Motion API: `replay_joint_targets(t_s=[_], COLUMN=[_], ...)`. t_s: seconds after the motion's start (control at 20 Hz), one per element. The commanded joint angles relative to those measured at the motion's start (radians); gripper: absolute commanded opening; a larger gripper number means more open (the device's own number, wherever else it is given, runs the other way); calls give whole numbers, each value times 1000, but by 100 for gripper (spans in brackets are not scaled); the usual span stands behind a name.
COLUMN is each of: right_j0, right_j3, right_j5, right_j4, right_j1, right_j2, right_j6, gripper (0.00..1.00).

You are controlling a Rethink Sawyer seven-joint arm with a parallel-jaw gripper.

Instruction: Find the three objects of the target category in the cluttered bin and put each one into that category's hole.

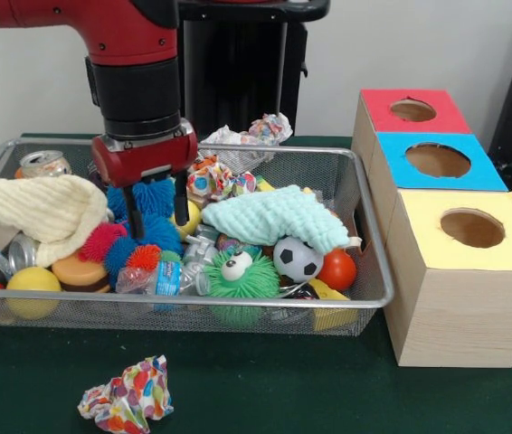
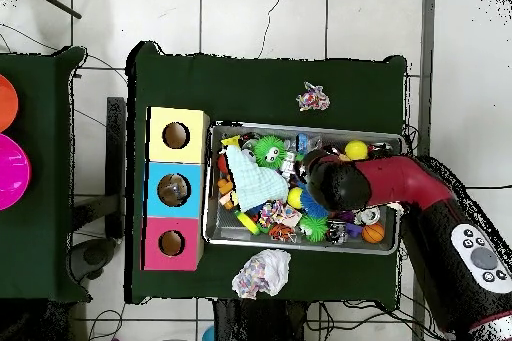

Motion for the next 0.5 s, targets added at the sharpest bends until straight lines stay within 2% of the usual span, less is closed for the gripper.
replay_joint_targets(t_s=[0.05, 0.5], right_j0=[30, 37], right_j3=[30, 18], right_j5=[-29, -71], right_j4=[-95, -143], right_j1=[41, 78], right_j2=[2, -11], right_j6=[-124, -83], gripper=[100, 100])
